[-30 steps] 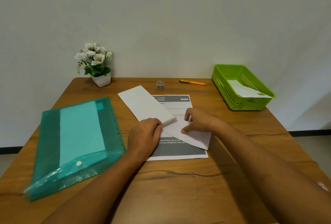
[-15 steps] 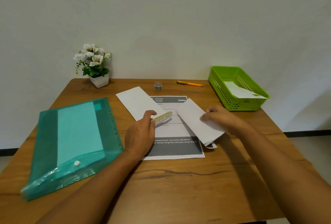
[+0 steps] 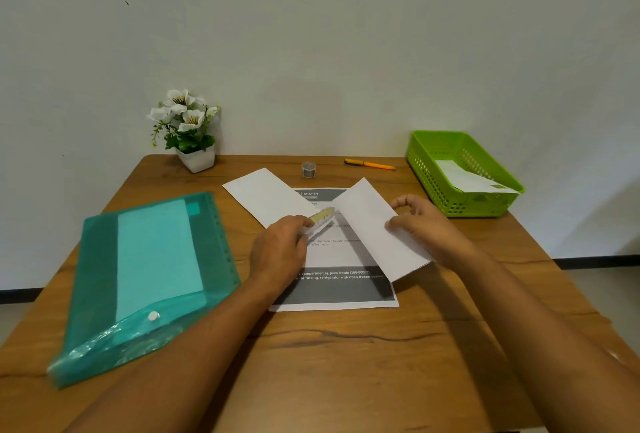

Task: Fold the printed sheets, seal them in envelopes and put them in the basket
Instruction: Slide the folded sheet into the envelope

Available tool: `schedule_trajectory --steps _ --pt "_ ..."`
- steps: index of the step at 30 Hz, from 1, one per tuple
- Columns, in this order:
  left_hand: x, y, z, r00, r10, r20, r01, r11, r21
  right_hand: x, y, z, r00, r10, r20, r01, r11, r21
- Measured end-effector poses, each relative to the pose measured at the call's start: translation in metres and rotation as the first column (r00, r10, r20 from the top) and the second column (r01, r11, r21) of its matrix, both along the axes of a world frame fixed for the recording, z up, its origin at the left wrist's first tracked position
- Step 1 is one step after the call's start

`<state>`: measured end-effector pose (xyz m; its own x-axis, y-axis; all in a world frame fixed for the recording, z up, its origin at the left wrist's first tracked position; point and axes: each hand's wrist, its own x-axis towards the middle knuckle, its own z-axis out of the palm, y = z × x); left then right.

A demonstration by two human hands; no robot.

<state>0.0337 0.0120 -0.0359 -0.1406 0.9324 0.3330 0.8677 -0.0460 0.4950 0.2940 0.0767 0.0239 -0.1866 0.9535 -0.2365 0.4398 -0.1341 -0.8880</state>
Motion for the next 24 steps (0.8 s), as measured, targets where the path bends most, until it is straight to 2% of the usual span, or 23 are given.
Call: schedule_trajectory --steps 4,11,18,24 --pt "0.003 0.008 0.006 0.999 0.035 0.024 -0.034 0.999 -0.030 -0.002 -0.004 0.005 0.999 0.027 -0.034 -0.026 0.999 0.039" --pt "0.002 0.019 0.009 0.999 0.042 0.030 -0.041 0.999 -0.023 -0.009 -0.017 0.019 0.999 0.043 0.008 -0.044 0.994 0.104" --pt "0.005 0.019 0.008 0.998 0.011 0.055 -0.011 1.000 0.004 -0.023 -0.021 0.008 0.996 0.086 0.027 -0.087 0.995 0.054" --pt "0.011 0.017 0.007 0.998 0.004 0.057 -0.005 1.000 0.002 -0.038 -0.023 0.000 0.992 0.123 0.017 -0.121 0.990 -0.070"
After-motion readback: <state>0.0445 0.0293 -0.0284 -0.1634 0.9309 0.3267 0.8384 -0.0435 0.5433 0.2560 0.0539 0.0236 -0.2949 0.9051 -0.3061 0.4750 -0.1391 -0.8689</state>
